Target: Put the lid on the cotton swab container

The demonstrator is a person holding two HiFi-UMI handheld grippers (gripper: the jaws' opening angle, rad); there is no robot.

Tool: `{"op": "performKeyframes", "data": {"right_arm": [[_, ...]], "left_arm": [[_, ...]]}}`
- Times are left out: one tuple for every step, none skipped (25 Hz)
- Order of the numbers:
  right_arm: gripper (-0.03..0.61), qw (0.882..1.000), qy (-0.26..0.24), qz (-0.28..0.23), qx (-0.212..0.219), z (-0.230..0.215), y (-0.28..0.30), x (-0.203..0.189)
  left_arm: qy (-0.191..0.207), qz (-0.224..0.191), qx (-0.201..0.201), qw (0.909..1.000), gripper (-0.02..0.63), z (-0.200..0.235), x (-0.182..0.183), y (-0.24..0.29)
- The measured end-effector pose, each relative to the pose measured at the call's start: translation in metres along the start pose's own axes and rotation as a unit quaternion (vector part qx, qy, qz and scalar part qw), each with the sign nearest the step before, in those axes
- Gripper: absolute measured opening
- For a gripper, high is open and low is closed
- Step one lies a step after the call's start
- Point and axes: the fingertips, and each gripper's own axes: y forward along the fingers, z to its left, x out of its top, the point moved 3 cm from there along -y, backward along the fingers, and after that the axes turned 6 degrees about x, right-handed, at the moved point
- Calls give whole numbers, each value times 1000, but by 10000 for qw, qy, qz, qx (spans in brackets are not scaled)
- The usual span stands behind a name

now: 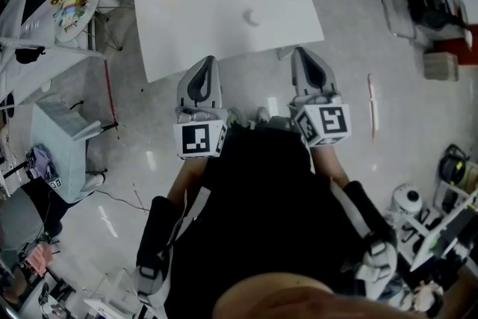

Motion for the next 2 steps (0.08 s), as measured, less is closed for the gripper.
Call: {"op": "performKeyframes", "data": {"right_arm": [[6, 10000, -2, 0, -2, 0, 0, 0], [6, 10000, -3, 0, -4, 0, 0, 0]], "left_arm": [[2, 1, -6, 10000, 6, 0, 0, 0], [0, 3, -12, 10000, 6, 0, 0, 1]]}}
